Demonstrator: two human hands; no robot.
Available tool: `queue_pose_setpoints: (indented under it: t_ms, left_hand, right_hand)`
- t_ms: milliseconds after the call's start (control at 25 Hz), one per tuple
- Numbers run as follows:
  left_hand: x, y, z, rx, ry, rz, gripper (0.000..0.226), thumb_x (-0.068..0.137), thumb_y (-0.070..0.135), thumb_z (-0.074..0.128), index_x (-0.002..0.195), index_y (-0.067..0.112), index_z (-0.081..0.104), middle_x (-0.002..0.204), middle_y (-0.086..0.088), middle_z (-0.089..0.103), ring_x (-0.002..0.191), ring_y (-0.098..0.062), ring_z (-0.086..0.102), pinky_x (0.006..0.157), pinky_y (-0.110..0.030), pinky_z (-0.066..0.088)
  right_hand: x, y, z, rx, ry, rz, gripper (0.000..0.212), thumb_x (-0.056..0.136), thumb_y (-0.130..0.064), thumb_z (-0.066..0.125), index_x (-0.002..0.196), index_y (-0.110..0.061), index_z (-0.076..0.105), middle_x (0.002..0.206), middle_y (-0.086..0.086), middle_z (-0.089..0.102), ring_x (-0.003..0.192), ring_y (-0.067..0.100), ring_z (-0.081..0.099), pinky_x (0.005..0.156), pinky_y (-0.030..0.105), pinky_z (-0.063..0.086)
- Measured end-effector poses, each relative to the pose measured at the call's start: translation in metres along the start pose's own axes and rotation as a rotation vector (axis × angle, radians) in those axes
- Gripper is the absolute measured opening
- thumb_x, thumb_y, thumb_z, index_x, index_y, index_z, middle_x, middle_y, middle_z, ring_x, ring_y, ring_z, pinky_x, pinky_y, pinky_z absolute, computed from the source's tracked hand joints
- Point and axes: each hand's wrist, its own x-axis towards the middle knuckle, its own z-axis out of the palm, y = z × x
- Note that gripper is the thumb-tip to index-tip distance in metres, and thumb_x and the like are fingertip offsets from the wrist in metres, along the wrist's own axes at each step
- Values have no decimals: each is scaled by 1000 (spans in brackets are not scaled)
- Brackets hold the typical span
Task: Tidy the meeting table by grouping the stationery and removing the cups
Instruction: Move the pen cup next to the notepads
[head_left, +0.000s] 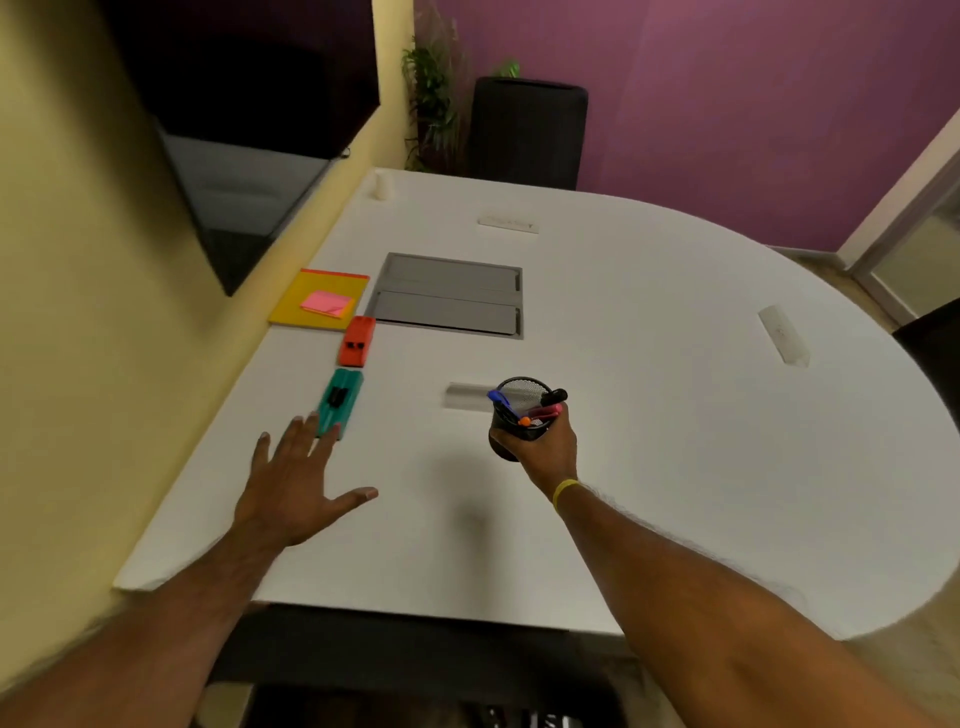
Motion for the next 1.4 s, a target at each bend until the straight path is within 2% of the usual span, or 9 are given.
queue_pose_setpoints:
  t_ms: [160, 320, 560, 760, 840, 1040, 1120, 1240, 1400]
  left_hand:
    - [-22, -45, -10, 12, -29, 24, 120, 61, 99, 9, 157, 26, 0, 166, -3, -3, 152, -20, -7, 121, -51, -6]
    - [-25, -82, -3, 9, -56, -5, 123, 56, 100, 2, 156, 28, -2, 166, -3, -5, 152, -20, -9, 121, -51, -7]
    - [-5, -112, 6, -19, -58, -82, 124, 54, 100, -1, 156, 30, -2, 166, -2, -4, 152, -19, -8, 120, -51, -7]
    - [15, -137, 17, -45, -42, -136, 121, 57, 99, 2, 156, 30, 1, 166, -3, 0, 152, -19, -4, 120, -52, -3]
    - [27, -147, 27, -54, -51, -130, 120, 58, 99, 3, 156, 30, 1, 166, -3, -1, 152, -19, -5, 121, -52, -2]
    - [84, -181, 54, -58, -63, -91, 117, 60, 98, 3, 156, 31, 1, 166, -2, -5, 152, -19, -5, 121, -51, -1]
    - [108, -193, 65, -66, -61, -65, 117, 60, 98, 2, 156, 30, 2, 165, -3, -5, 153, -20, -4, 121, -51, 0]
    - [142, -209, 81, -70, -57, -64, 116, 62, 97, 3, 156, 29, 3, 165, -4, -5, 153, -22, -3, 121, -51, 3]
    - [173, -220, 103, -95, -43, -95, 113, 65, 96, 6, 156, 29, 5, 166, -4, -5, 153, -21, -2, 122, -49, 4]
  right_hand:
    - [-51, -15, 42, 0, -35, -15, 61, 54, -36, 88, 100, -40, 49, 97, -15, 67, 82, -6, 65, 60, 7, 49]
    - [-67, -25, 80, -33, -111, -15, 70, 53, -39, 90, 108, -39, 47, 101, -15, 66, 89, -2, 66, 63, 10, 51]
    - [-42, -26, 135, -59, -221, 0, 74, 54, -35, 91, 113, -33, 46, 105, -15, 65, 95, 1, 64, 66, 11, 50]
    - [-12, -27, 198, -57, -297, 5, 76, 55, -32, 92, 113, -34, 44, 102, -19, 62, 88, -5, 63, 61, 4, 48]
    - [0, -28, 226, -61, -301, 14, 72, 55, -30, 92, 108, -35, 44, 99, -18, 63, 86, -10, 64, 61, 3, 48]
    - [51, -36, 302, -34, -272, 27, 69, 59, -26, 92, 107, -38, 43, 104, -16, 62, 92, -1, 63, 63, 6, 50]
    - [74, -40, 333, -29, -247, 43, 74, 59, -28, 92, 114, -34, 43, 110, -12, 62, 98, 4, 62, 72, 12, 53]
    - [111, -39, 378, -38, -185, 32, 81, 57, -28, 93, 123, -25, 45, 116, -5, 60, 105, 13, 60, 90, 29, 55]
    - [154, -29, 429, -57, -162, -5, 79, 56, -27, 94, 119, -29, 45, 110, -7, 61, 103, 15, 61, 87, 24, 51]
